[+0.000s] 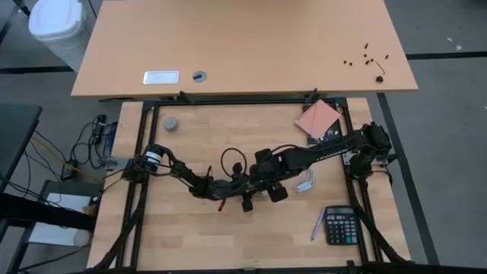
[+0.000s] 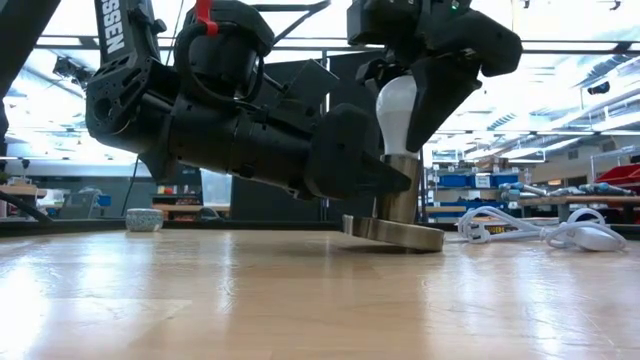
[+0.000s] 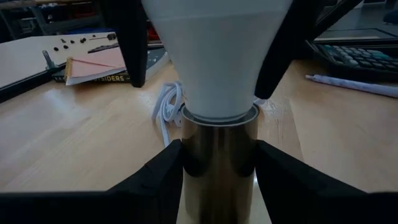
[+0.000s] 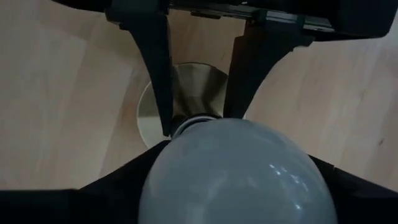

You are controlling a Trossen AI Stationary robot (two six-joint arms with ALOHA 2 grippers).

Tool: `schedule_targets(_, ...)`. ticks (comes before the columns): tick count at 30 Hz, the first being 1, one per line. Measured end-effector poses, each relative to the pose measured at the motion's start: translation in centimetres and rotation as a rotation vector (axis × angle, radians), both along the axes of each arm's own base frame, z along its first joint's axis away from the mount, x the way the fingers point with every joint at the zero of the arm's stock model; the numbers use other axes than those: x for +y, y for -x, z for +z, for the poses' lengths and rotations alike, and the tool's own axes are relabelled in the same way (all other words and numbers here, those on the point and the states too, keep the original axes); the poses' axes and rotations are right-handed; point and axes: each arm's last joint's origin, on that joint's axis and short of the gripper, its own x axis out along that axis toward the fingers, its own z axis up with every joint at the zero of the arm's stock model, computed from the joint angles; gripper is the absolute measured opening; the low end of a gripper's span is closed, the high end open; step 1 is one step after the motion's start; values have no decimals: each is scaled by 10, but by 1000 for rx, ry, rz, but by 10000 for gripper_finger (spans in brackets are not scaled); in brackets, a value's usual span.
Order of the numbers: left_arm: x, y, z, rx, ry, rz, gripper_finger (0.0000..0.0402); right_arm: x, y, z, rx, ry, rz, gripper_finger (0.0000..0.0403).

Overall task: Screw lightbulb
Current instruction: Insert the white lightbulb into the golden lamp

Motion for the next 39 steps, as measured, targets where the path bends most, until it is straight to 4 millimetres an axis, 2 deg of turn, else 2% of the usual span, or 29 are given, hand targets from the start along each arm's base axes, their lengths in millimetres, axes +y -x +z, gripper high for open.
schedule_targets(5, 0, 0, 0, -2, 6, 3, 184, 0, 0, 0, -2, -37, -60, 260)
schedule_targets(10, 0, 0, 0, -3, 5, 21, 184, 1, 0, 0, -19, -74, -168, 275)
schedule_targets(20, 1, 0, 0, -11, 20, 47, 184, 1, -4, 1, -83, -172, -444, 264)
schedule_targets(27, 2, 1, 0, -14, 24, 65, 184, 0, -4, 1, -112, -228, -664, 277)
schedule_targets(33, 2, 1, 0, -22, 44, 93, 184, 0, -4, 1, -143, -269, -812, 273)
schedule_targets(39, 3, 1, 1, -29, 59, 100, 184, -1, -5, 2, -173, -275, -881, 274)
